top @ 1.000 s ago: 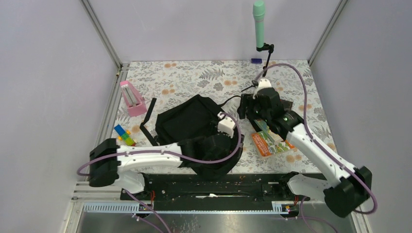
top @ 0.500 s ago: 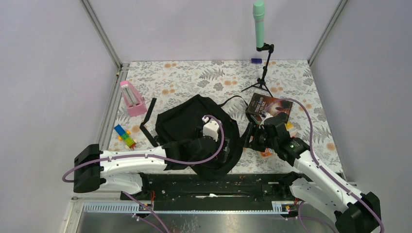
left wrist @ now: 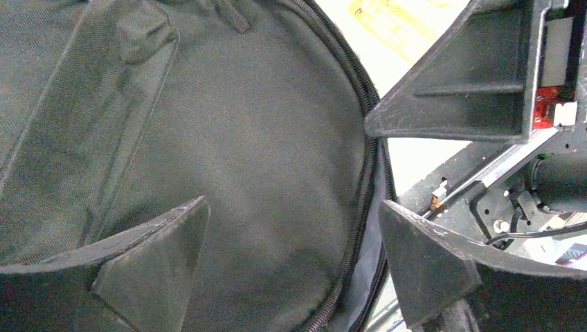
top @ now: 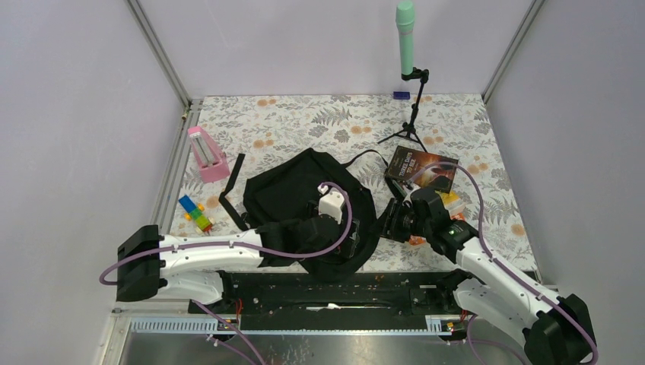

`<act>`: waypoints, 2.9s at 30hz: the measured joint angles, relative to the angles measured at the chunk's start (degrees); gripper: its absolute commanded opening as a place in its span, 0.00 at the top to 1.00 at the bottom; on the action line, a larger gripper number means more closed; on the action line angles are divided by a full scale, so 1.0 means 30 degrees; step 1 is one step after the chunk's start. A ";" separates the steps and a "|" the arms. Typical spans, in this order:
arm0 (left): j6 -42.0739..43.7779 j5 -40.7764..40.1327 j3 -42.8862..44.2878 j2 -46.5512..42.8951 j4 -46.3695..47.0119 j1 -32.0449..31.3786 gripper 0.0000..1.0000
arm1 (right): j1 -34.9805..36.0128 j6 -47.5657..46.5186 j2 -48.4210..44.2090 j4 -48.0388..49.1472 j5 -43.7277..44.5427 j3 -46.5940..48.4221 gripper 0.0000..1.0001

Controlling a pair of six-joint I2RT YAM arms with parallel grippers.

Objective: Pack the student bag
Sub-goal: Unzip the student bag at the center of the board.

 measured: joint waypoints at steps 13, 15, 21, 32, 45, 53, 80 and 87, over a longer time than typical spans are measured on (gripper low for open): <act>0.0015 0.0750 0.0255 0.2455 0.0423 0.0197 0.04 | 0.0015 0.1064 0.0321 0.3738 -0.0270 -0.3330 1.00; -0.0277 0.1086 0.0517 0.3118 0.0474 0.0488 0.05 | 0.0015 0.1144 0.0517 0.4415 -0.0313 -0.3781 1.00; -0.1508 0.1668 0.0882 0.4350 0.1566 0.1588 0.09 | 0.0015 0.1224 0.0743 0.5646 -0.0328 -0.4721 1.00; -0.2528 0.2040 0.4481 0.8546 0.2157 0.2521 0.09 | 0.0015 0.1020 -0.0270 0.5574 -0.0277 -0.4962 1.00; -0.2608 0.1661 0.5982 1.0134 0.1348 0.2674 0.35 | 0.0015 0.0670 -0.0678 0.5129 -0.0131 -0.4969 1.00; -0.2914 0.1676 0.5960 1.0346 0.1421 0.2681 0.26 | 0.0015 0.0627 -0.0816 0.4940 -0.0051 -0.4976 1.00; -0.3789 0.1596 0.2543 0.8386 0.4342 0.2812 0.09 | 0.0015 0.0634 -0.1341 0.4357 0.0022 -0.5005 1.00; -0.3679 0.1603 0.3235 0.8954 0.4138 0.2805 0.09 | 0.0015 0.0634 -0.1355 0.4350 0.0022 -0.5005 1.00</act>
